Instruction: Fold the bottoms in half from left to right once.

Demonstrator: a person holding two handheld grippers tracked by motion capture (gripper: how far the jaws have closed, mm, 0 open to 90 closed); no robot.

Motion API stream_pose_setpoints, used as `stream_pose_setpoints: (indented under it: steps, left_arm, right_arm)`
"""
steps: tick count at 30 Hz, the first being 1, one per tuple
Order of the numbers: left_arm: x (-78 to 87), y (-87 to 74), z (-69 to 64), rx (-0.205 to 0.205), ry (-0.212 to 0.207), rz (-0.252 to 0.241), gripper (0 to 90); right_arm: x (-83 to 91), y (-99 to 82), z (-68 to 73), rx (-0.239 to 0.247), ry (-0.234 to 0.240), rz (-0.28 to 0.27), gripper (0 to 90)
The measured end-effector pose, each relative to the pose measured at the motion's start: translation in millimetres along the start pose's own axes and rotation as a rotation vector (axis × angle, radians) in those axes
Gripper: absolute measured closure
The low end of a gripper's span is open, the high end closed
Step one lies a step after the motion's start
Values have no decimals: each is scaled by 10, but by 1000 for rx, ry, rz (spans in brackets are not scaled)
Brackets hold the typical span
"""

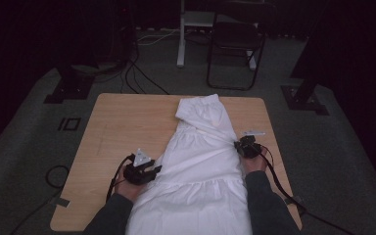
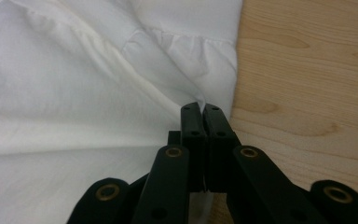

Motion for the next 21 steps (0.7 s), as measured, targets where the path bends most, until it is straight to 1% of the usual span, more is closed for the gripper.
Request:
stream_pose_setpoints:
  steps: [1, 2, 3, 4, 5, 6, 7, 8, 9, 10, 12, 13, 14, 15, 16, 18, 19, 20, 21]
  left_arm:
    - [-14, 235, 20, -20, 6, -37, 576]
    - [-68, 382, 26, -36, 1, -45, 567]
    - [-120, 463, 27, -41, 2, -43, 562]
    - [-229, 579, 23, -40, -6, -35, 560]
    - [-307, 635, 15, -37, -16, -28, 560]
    - [-307, 635, 15, -37, -16, -28, 560]
    - [-534, 715, -24, -37, -34, -3, 560]
    - [-678, 707, -48, -45, -27, 23, 560]
    - [-761, 685, -56, -54, -15, 35, 559]
    - [-875, 617, -56, -63, -3, 73, 560]
    - [-973, 498, -48, -59, 7, 105, 563]
    - [-976, 473, -49, -47, 3, 87, 574]
    - [-976, 473, -49, -47, 3, 87, 581]
    - [-946, 439, -32, -25, -3, 71, 581]
    - [-902, 396, -26, -15, 10, 61, 593]
    - [-832, 332, -59, -31, 24, 56, 598]
    - [-800, 305, -71, -34, 27, 57, 600]
    - [-741, 255, -93, -33, 29, 57, 601]
    - [-704, 222, -110, -30, 29, 53, 601]
  right_arm:
    - [-4, 3, 2, -2, -1, -1, 881]
    - [-6, 5, 4, -3, -1, -1, 880]
    - [-8, 9, 7, -7, -2, 1, 879]
    - [-11, 11, 6, -8, -2, 0, 879]
    - [-14, 14, 7, -12, -1, 0, 879]
    - [-15, 14, 6, -14, 0, 0, 878]
    - [-15, 14, 5, -15, 0, 0, 877]
    - [-14, 12, 5, -15, 1, -1, 877]
    - [-14, 10, 5, -14, 2, -4, 877]
    - [-13, 8, 4, -14, 1, -5, 877]
    - [-10, 1, 8, -11, -1, -11, 877]
    - [-4, -6, 13, -11, 0, -12, 877]
    - [-4, -6, 13, -11, 0, -12, 877]
    - [2, -13, 18, -11, 0, -12, 876]
    - [23, -38, 42, -10, 6, -17, 876]
    - [54, -73, 75, -12, 18, -18, 875]
    - [88, -109, 113, -12, 30, -18, 875]
    - [114, -136, 142, -13, 39, -17, 874]
    - [163, -188, 193, -1, 49, -17, 873]
Point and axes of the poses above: each handheld gripper's, and its own axes: x roughly backward along the jaws, y roughly out of its top, z roughly to its left, the point moved 7 cm from there along -x, roughly forward along the jaws, and after that the axes turned 1 degree about y, right-handed, at the moved point
